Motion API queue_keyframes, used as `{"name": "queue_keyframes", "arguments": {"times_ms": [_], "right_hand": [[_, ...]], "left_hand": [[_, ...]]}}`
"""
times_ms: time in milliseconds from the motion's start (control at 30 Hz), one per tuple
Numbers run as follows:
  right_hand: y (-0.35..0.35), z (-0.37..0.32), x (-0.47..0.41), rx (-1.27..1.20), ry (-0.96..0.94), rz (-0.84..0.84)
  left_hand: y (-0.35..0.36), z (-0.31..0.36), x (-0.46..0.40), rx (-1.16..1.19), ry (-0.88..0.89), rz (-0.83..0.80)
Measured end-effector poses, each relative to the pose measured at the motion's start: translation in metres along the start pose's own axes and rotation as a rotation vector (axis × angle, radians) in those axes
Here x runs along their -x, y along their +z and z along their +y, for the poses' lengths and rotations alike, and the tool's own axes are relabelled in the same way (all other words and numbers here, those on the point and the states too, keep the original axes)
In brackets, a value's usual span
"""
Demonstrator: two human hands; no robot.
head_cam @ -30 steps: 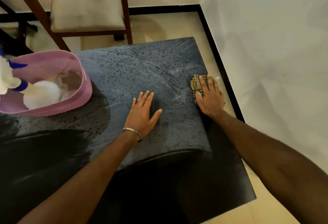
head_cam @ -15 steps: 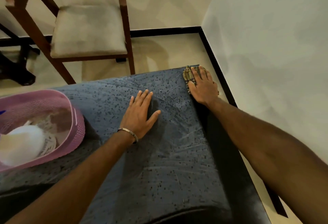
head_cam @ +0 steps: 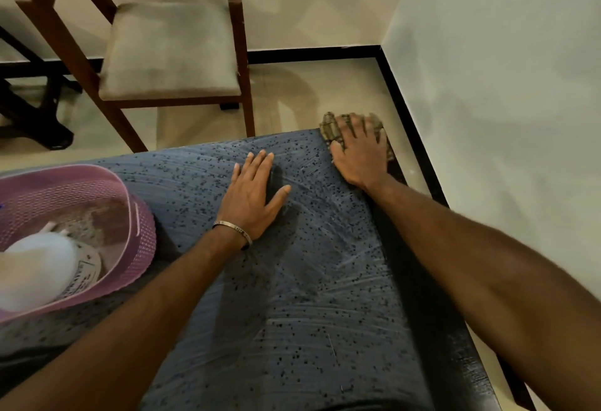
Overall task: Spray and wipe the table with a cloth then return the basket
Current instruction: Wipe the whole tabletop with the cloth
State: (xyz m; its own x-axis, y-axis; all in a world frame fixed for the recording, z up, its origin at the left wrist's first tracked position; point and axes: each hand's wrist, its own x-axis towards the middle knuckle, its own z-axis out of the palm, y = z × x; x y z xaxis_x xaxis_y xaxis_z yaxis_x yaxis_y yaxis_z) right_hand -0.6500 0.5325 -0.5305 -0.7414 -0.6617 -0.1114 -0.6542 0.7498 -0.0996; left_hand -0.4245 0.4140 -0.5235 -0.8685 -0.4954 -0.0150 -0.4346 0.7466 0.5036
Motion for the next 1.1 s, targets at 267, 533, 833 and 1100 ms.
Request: {"name": "queue_keyframes", "arguments": {"times_ms": [267, 533, 833, 1100], "right_hand": [[0.019, -0.125, 0.088, 0.030, -0.385, -0.116], [0.011, -0.005, 0.109, -0.028, -0.142, -0.044], [0.014, -0.032, 0.150, -0.021, 0.086, 0.019], [0.027, -0.044, 0.257, 0.006, -0.321, -0.117]], "left_hand": [[-0.010, -0.003, 0.020, 0.142, -0.183, 0.111], [-0.011, -0.010, 0.054, 0.158, -0.185, 0.115], [-0.031, -0.011, 0.096, 0.151, -0.181, 0.090], [-0.035, -0.004, 0.123, 0.111, -0.160, 0.080]]}}
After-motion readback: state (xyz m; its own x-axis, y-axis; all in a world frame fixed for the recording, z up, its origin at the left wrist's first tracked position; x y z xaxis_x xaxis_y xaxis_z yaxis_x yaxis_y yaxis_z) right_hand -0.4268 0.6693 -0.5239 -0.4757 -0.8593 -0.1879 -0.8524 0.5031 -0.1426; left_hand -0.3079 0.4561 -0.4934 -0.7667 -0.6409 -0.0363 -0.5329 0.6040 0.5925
